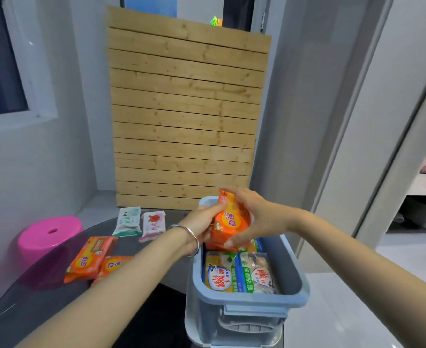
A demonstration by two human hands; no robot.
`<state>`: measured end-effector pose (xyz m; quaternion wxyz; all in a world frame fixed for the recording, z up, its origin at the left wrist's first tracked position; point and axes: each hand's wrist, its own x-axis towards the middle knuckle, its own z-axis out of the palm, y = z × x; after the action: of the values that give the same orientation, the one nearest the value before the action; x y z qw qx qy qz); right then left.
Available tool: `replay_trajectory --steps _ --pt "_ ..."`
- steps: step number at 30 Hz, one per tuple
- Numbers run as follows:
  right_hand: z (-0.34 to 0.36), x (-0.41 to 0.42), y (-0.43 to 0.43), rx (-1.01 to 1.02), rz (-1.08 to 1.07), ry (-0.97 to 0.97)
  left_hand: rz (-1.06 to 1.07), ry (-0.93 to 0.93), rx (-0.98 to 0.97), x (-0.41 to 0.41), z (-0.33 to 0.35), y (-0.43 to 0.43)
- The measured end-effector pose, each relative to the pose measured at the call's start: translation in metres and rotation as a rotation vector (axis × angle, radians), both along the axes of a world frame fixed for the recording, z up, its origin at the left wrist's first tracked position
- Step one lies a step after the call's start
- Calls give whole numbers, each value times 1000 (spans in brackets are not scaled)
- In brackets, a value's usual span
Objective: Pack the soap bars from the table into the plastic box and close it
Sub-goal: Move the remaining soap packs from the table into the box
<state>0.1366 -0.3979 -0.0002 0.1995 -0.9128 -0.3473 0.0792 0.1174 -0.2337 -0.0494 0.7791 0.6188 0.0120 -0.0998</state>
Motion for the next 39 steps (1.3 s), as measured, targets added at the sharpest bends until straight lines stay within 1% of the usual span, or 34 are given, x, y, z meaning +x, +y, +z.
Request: replay_trajectory --steps 4,6,7,9,11,12,14,17,20,23,25,29,31,32,34,35,37,39 --pt "-2 7 -9 -68 -47 -44 -18 32 132 1 0 -19" --pt "-5 10 -14 -45 -53 -41 -7 -14 262 2 -1 -25" --pt "-5 12 -17 -23 -57 -33 6 -84 343 2 -1 -25" --pt "-8 19 -24 -25 -71 -28 89 -296 527 3 -3 -18" --pt "-14 28 -30 -98 -89 -26 183 -471 765 6 -11 -2" --pt "-19 33 -32 -143 -100 -25 194 -506 887 9 -16 5" --pt "-29 41 -33 -243 -115 -27 133 -479 1059 13 -27 16" --pt "-38 51 -28 -293 -104 -23 5 -432 1122 19 -37 21" --pt "-40 61 -19 -341 -78 -41 -58 -405 1195 23 -37 21" --pt "-46 67 -14 -387 -60 48 -125 -415 1339 23 -34 20" --pt "-48 69 -12 -376 -76 85 -143 -415 1356 22 -30 19" --pt "-48 65 -11 -353 -114 86 -144 -419 1356 22 -28 18" --pt "-43 59 -9 -357 -129 92 -130 -425 1261 23 -31 19" --pt "-38 55 -8 -332 -139 83 -112 -427 1159 23 -34 20" --pt "-26 45 -1 -218 -142 38 -52 -448 953 20 -39 27" --pt "-20 39 4 -146 -130 12 -2 -478 908 17 -42 34" --pt "-11 24 20 -20 -80 -19 106 -526 902 11 -50 57" --pt "-6 10 41 68 -26 -17 182 -488 899 5 -60 86"
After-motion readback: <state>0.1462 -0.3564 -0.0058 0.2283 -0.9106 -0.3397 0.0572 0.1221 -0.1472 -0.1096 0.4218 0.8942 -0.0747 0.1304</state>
